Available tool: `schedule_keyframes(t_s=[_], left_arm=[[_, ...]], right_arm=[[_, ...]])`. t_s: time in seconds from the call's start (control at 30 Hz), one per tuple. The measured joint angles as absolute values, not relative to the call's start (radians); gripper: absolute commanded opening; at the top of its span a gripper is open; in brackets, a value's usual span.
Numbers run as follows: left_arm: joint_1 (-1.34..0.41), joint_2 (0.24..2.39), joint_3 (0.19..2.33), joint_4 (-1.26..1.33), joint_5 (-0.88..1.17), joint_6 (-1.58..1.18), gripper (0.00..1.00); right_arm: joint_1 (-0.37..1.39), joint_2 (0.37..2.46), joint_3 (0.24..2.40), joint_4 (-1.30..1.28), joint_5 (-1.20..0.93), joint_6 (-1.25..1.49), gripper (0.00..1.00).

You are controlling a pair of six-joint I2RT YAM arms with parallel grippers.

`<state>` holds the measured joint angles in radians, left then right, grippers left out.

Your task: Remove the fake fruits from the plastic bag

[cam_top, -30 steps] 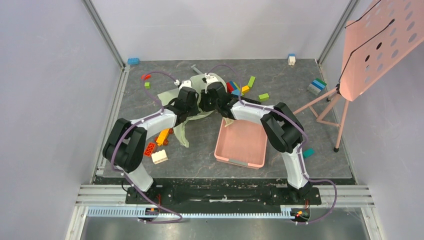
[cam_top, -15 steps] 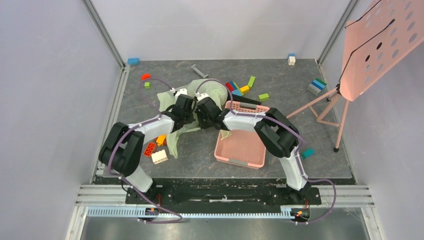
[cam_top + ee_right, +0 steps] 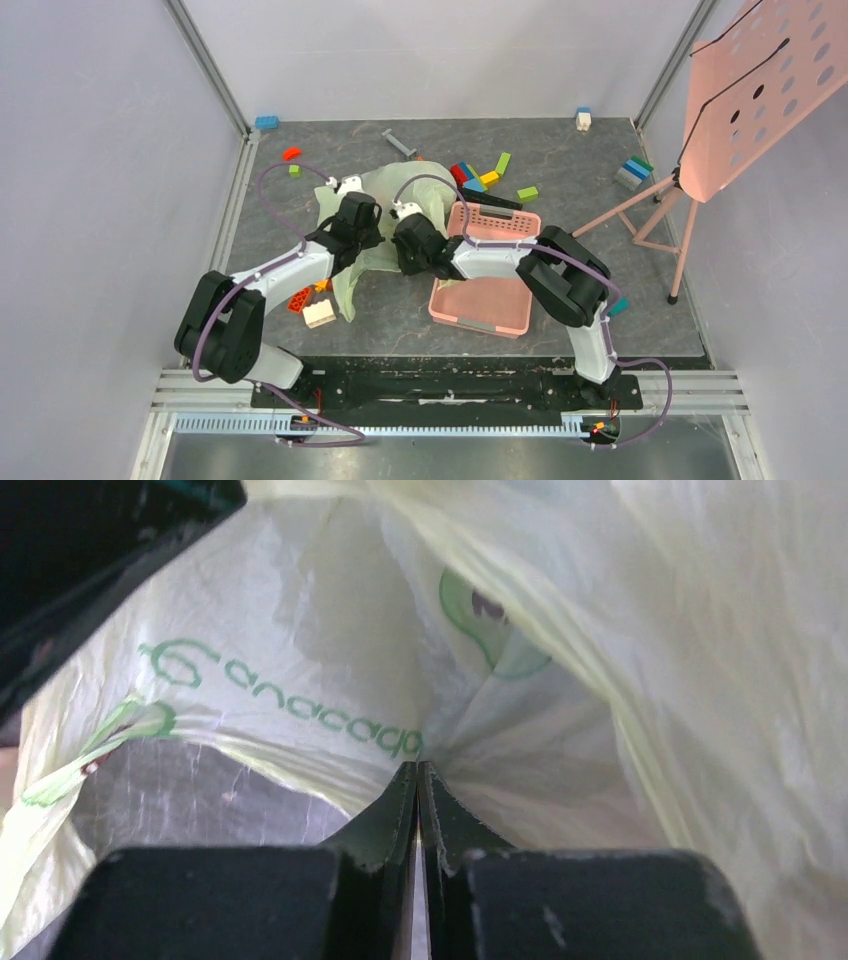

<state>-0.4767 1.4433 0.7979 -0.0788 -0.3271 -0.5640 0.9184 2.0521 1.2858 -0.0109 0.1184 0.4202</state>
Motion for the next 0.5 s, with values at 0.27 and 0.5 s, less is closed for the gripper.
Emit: schedule_keyframes(t_s=[0.27,0.5], left_arm=[[-0.477,1.477,0.783,-0.022,-0.261,-0.590,0.02],[-0.473,1.484,0.777,0.015,-0.165,-0.610,0.02]], right_arm=[[0.941,1.979,1.154,0.068,0.094,0.496,0.04],[0.942,1.973,1.143,0.075,0.088,0.516,0.04]])
